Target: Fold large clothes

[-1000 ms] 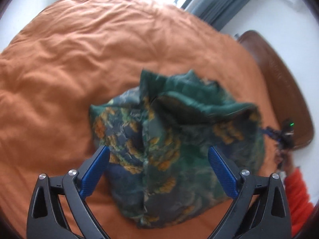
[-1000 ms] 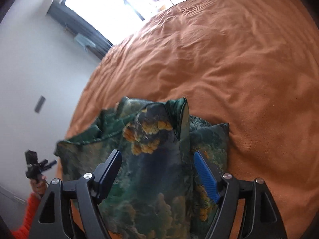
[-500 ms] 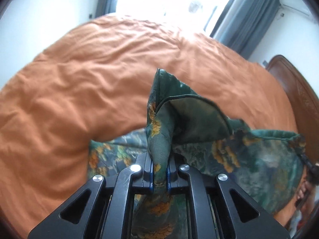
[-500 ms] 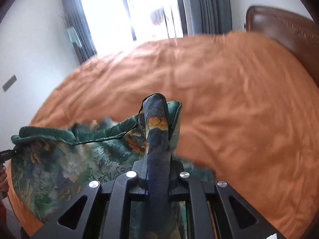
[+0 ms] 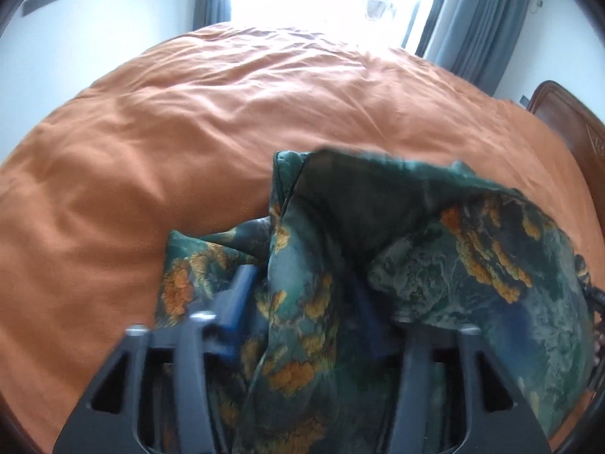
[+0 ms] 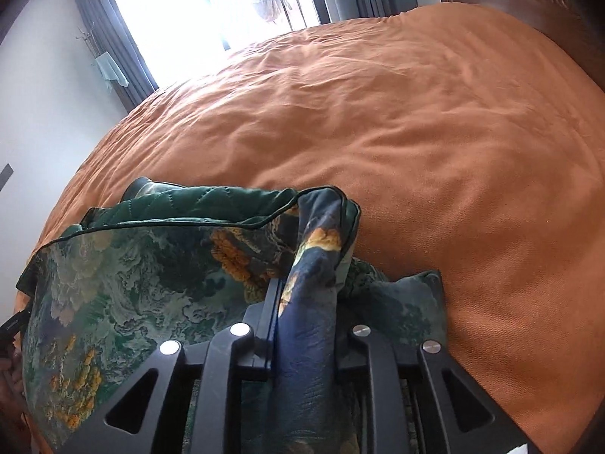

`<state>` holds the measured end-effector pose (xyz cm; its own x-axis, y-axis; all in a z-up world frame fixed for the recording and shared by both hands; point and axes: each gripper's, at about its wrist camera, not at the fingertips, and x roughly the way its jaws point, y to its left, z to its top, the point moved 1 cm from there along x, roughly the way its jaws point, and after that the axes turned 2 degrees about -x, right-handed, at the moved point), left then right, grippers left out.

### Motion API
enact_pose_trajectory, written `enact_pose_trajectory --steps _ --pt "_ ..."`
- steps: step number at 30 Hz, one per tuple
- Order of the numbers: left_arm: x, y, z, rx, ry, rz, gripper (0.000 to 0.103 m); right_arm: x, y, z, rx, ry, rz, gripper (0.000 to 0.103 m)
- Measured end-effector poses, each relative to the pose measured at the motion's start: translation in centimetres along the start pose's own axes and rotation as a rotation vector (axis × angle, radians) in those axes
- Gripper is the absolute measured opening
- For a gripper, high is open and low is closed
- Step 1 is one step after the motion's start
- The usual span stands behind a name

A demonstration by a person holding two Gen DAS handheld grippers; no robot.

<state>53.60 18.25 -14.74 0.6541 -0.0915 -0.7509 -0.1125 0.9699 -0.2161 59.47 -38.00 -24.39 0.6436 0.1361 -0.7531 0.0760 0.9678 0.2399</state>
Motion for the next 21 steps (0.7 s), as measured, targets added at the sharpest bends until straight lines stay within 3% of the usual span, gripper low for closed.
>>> enact_pose_trajectory --steps 1,3,8,11,13,15,18,20,21 --pt "-0.8 -0.2 0.0 0.01 -0.016 -0.002 0.077 -0.4 -0.2 0.3 0.004 0.001 0.005 0.029" --pt "-3.4 -0.6 0.0 0.069 -0.063 -0.006 0.078 -2.4 -0.3 0.8 -0.001 -0.02 -0.001 0.041" --pt "-5.9 -4.8 1.0 0.202 -0.122 -0.043 0.092 -8.5 2.3 2.0 -0.142 -0.161 -0.005 0.044" --pt "-4.1 -7.5 3.0 0.219 -0.148 -0.045 0.092 -8.6 5.6 2.7 -0.225 -0.141 0.068 0.053" --pt "-2.0 -8.2 4.6 0.198 -0.152 -0.02 0.092 -7.0 7.6 2.9 -0.262 -0.106 0.096 0.054" --pt "1.1 -8.0 5.7 0.182 -0.156 0.069 0.092 -4.5 8.8 2.8 -0.281 -0.077 0.076 0.054" --pt "5.0 -5.4 6.3 0.127 -0.109 0.161 0.091 -0.3 7.9 2.8 -0.243 -0.023 0.021 0.054" --pt "6.8 -2.6 6.0 0.021 -0.057 0.133 0.091 1.4 6.1 2.7 -0.16 -0.016 0.06 0.053" --pt "7.5 -1.1 5.7 -0.054 -0.031 0.085 0.091 1.8 5.1 2.4 -0.117 -0.029 0.095 0.053"
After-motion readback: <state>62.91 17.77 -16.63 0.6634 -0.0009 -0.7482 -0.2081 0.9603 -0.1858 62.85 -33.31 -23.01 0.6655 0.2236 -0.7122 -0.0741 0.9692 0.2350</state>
